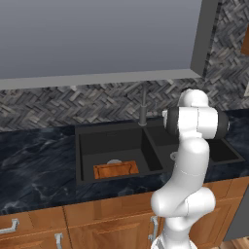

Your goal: Turn on the sink faucet with hot water and rinse the cutting board for ten seconds, then turn off the faucet. Push the cutting board to reach the water if necessary.

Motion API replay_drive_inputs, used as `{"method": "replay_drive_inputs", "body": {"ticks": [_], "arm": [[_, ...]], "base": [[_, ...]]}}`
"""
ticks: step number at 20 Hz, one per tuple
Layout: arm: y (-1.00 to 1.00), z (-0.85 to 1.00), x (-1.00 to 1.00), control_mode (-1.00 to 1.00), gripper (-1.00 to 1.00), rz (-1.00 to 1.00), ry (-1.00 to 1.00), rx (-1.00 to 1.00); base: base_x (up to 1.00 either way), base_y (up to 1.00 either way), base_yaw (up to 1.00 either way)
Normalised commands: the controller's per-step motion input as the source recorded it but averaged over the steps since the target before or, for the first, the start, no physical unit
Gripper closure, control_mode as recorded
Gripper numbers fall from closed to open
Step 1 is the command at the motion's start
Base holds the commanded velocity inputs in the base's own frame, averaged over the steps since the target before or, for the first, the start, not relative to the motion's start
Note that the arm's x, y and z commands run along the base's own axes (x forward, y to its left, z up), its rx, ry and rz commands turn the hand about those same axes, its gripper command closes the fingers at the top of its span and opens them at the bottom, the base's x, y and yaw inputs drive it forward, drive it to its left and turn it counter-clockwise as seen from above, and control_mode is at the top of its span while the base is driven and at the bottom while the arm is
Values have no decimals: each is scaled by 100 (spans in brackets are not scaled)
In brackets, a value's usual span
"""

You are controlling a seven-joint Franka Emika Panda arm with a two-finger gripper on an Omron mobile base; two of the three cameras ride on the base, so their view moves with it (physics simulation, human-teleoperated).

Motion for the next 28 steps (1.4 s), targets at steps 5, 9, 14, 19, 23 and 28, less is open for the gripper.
{"method": "replay_drive_inputs", "body": {"ticks": [5,9,14,19,23,28], "arm": [[0,0,6,-100,-100,0,0,0],[0,0,20,-100,-100,0,1,0],[0,0,33,-100,-100,0,0,0],[0,-3,30,-100,-100,0,0,0],[0,-4,24,-100,-100,0,0,0],[1,-2,12,-100,-100,0,0,0]], "base": [[0,0,0],[0,0,0],[0,0,0],[0,0,0],[0,0,0],[0,0,0]]}}
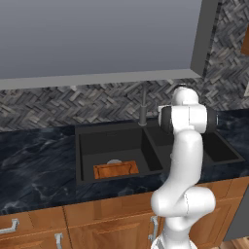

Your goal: Turn on the sink faucet with hot water and rinse the cutting board for ten seconds, then turn off the faucet. Push the cutting board to reach the water if necessary.

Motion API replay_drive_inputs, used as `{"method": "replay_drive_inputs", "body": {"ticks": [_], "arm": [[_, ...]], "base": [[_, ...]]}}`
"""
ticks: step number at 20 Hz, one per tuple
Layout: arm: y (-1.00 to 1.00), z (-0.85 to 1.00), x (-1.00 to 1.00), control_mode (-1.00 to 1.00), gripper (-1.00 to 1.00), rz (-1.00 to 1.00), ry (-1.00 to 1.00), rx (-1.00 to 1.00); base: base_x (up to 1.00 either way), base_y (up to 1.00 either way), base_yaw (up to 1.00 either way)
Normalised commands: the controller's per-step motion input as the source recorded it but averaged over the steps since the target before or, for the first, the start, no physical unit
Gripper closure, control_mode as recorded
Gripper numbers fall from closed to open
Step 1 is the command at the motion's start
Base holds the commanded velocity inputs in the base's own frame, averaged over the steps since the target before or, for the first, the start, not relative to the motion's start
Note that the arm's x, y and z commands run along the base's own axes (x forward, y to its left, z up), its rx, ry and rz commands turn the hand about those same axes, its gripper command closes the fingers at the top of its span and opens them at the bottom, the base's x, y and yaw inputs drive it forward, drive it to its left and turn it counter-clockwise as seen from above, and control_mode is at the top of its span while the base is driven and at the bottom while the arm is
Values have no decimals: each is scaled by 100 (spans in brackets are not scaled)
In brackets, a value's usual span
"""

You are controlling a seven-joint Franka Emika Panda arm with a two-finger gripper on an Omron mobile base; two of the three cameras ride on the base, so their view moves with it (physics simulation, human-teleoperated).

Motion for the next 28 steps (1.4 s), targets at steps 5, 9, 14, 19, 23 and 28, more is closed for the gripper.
{"method": "replay_drive_inputs", "body": {"ticks": [5,9,14,19,23,28], "arm": [[1,0,2,-100,-100,0,2,0],[0,0,0,-100,-100,0,1,0],[14,-11,0,-100,-100,0,0,0],[33,-7,12,-100,-100,0,0,0],[25,-4,20,-100,-100,0,0,0],[3,0,22,-100,-100,0,0,0]], "base": [[0,0,0],[0,0,0],[0,0,0],[0,0,0],[0,0,0],[0,0,0]]}}
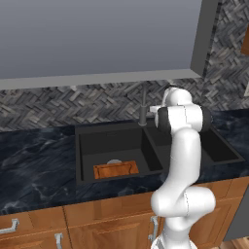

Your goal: Turn on the sink faucet with hot water and rinse the cutting board for ten seconds, then turn off the faucet. Push the cutting board to reach the water if necessary.

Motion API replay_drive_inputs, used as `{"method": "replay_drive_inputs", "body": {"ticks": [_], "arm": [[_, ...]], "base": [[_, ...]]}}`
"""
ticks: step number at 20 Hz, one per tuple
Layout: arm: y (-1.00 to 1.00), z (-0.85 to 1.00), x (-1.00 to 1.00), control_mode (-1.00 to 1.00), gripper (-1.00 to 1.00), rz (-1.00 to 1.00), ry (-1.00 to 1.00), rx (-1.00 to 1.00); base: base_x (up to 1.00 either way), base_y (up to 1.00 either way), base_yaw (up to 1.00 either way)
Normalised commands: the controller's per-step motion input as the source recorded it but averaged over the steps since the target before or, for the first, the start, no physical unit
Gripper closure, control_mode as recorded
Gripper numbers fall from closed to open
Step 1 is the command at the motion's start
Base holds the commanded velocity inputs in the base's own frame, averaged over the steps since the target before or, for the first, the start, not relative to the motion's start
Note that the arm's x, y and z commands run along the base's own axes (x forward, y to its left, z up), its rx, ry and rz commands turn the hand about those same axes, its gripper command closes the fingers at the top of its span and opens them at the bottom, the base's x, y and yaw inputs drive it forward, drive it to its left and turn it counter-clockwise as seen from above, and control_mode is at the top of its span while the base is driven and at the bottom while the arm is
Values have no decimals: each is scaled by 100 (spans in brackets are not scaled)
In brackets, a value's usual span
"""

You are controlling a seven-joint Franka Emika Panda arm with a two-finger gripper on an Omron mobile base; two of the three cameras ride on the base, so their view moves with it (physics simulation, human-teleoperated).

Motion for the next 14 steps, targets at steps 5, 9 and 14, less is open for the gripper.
{"method": "replay_drive_inputs", "body": {"ticks": [5,9,14], "arm": [[0,-3,6,-100,-100,0,0,0],[0,-4,0,-100,-100,0,0,0],[-1,-5,2,-100,-100,-1,0,0]], "base": [[0,0,0],[0,0,0],[0,0,0]]}}
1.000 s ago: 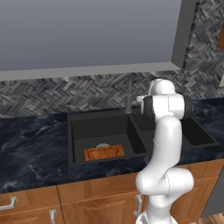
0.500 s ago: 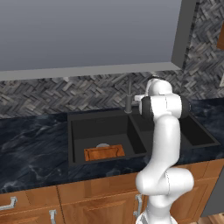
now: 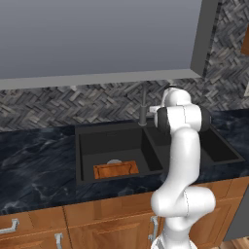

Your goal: Turn on the sink faucet with hot water and rinse the cutting board for ten seconds, then turn off the faucet. Push the cutting board to reach the water if necessary.

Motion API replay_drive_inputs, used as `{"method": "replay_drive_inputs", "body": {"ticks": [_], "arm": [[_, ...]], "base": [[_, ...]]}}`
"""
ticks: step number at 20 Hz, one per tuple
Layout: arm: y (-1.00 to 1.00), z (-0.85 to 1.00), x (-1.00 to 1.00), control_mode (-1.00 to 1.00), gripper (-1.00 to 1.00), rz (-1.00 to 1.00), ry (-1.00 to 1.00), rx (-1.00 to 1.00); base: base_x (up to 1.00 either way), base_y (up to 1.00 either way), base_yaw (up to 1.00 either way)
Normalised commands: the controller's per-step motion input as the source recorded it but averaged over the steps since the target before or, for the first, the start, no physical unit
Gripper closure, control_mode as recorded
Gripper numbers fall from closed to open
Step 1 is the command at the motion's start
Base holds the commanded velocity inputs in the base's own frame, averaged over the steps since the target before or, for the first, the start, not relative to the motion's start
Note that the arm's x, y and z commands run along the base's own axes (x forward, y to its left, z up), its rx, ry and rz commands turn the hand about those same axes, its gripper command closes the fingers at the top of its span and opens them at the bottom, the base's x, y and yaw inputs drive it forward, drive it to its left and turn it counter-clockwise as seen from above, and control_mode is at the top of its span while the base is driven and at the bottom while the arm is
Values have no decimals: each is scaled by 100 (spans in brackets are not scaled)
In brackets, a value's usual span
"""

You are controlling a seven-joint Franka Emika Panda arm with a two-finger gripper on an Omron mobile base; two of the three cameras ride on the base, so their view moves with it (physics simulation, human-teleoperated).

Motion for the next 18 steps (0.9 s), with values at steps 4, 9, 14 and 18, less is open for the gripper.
{"method": "replay_drive_inputs", "body": {"ticks": [4,9,14,18], "arm": [[-3,-5,4,-100,-100,-4,0,0],[-1,0,1,-100,-100,-4,0,0],[0,0,10,-100,-100,-3,0,0],[0,0,17,-100,-100,-2,0,0]], "base": [[0,0,0],[0,0,0],[0,0,0],[0,0,0]]}}
